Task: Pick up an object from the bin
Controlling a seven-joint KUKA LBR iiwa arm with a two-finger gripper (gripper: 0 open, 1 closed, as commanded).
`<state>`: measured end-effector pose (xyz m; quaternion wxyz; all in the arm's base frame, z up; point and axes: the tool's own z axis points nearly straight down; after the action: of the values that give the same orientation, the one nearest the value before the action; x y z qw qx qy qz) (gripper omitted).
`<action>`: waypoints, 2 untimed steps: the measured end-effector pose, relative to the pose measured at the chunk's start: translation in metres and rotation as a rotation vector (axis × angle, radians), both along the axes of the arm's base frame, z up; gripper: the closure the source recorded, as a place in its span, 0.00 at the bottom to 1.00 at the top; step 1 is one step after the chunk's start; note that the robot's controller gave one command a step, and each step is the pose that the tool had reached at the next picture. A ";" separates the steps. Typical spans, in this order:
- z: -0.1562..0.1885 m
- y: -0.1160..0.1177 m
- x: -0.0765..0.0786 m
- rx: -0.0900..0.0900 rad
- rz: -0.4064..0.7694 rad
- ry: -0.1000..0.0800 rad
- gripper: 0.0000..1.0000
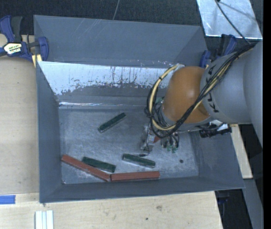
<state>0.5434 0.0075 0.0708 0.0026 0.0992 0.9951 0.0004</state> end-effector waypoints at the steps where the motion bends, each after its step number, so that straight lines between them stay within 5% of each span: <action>1: 0.046 -0.019 -0.017 0.000 -0.015 0.011 1.00; 2: 0.081 -0.019 -0.004 -0.001 -0.001 0.002 0.00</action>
Offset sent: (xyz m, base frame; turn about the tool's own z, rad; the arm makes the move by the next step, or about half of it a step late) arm -0.0052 -0.0188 0.0808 0.0006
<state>0.5391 -0.0119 0.1518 0.0016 0.0998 0.9950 -0.0001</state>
